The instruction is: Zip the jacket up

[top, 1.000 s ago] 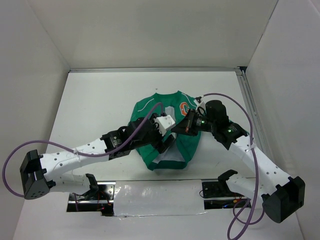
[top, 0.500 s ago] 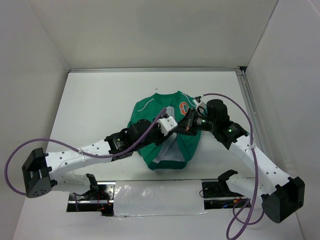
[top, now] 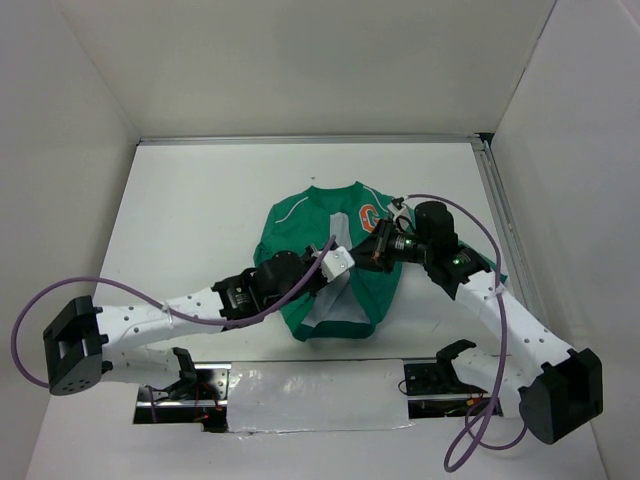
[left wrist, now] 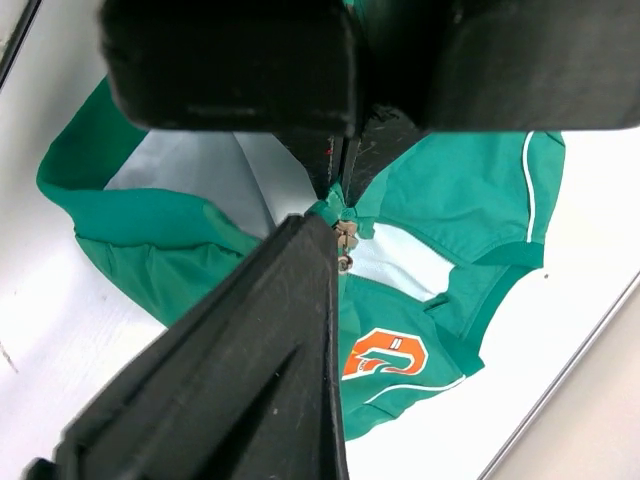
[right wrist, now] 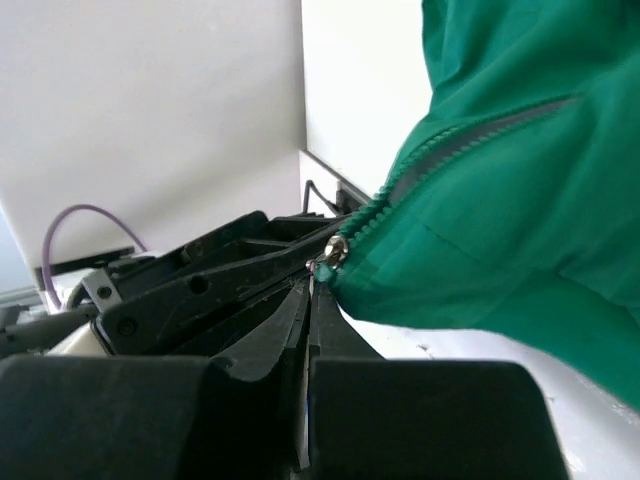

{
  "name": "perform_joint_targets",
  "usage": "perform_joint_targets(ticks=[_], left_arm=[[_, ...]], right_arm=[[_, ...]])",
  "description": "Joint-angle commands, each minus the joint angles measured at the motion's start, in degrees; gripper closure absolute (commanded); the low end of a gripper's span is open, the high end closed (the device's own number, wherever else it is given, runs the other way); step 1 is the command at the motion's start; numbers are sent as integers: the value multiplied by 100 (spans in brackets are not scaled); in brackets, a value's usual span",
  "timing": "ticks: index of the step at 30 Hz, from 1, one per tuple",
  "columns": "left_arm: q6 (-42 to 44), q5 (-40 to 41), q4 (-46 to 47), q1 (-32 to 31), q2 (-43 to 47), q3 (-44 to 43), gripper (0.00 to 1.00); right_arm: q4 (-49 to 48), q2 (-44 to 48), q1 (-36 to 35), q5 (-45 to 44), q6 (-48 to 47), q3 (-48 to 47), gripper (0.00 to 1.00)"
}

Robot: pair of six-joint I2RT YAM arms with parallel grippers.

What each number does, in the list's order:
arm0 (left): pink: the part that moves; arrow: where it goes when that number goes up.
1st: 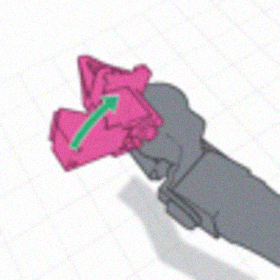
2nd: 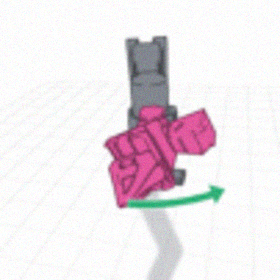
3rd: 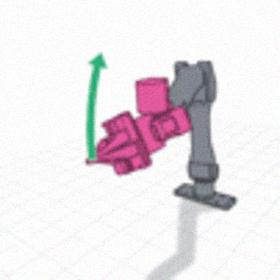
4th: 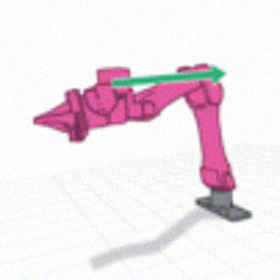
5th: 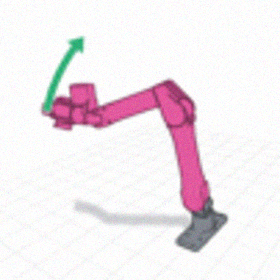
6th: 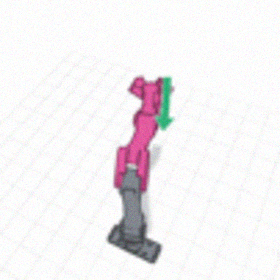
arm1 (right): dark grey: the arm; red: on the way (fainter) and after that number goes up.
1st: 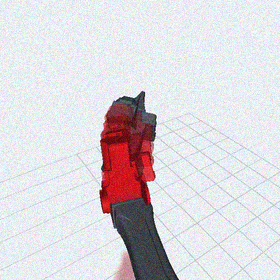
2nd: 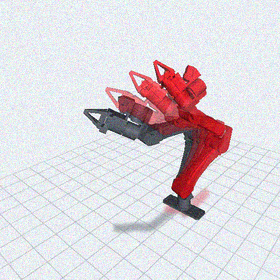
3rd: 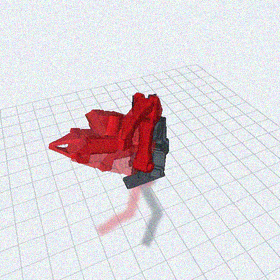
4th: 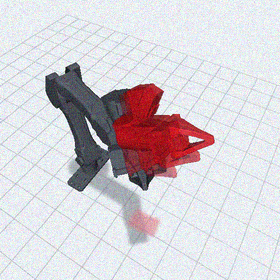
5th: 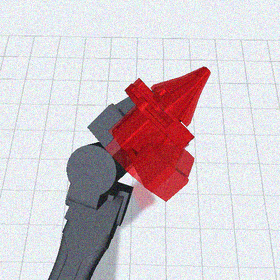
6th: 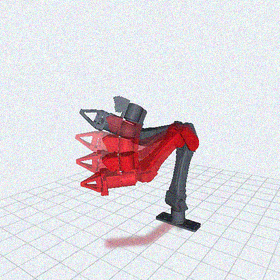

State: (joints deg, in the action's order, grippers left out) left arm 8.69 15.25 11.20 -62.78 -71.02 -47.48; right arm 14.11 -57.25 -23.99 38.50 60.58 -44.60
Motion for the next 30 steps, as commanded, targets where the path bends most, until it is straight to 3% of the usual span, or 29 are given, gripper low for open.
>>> perform_joint_targets(ticks=[1,3,7,10,13,16,19,20,25,30], left_arm=[[212,-57,435,-208,265,125,100],[265,66,514,-234,238,213,100],[458,136,901,-278,212,415,100],[546,93,954,-418,168,407,100],[704,31,1042,-603,141,398,100],[713,14,1068,-708,194,389,100],[792,-21,1217,-788,386,459,100],[775,-74,1235,-797,466,477,100],[626,-742,1077,-797,1108,530,100],[599,-1058,1086,-797,1503,652,100]], right_arm=[[-1066,-84,428,172,665,249,100],[-1218,-128,544,490,736,224,100],[-209,-234,597,729,183,-207,100],[344,-137,579,-25,-158,-347,100],[198,-198,571,-387,-318,-339,100],[259,-584,553,-492,-668,-496,100],[906,-1006,527,-913,-1265,-918,100],[1040,-1129,475,-1411,-1468,-980,100],[786,-1261,264,-2521,-1672,-910,100],[418,-1350,-9,-2927,-1935,-805,100]])
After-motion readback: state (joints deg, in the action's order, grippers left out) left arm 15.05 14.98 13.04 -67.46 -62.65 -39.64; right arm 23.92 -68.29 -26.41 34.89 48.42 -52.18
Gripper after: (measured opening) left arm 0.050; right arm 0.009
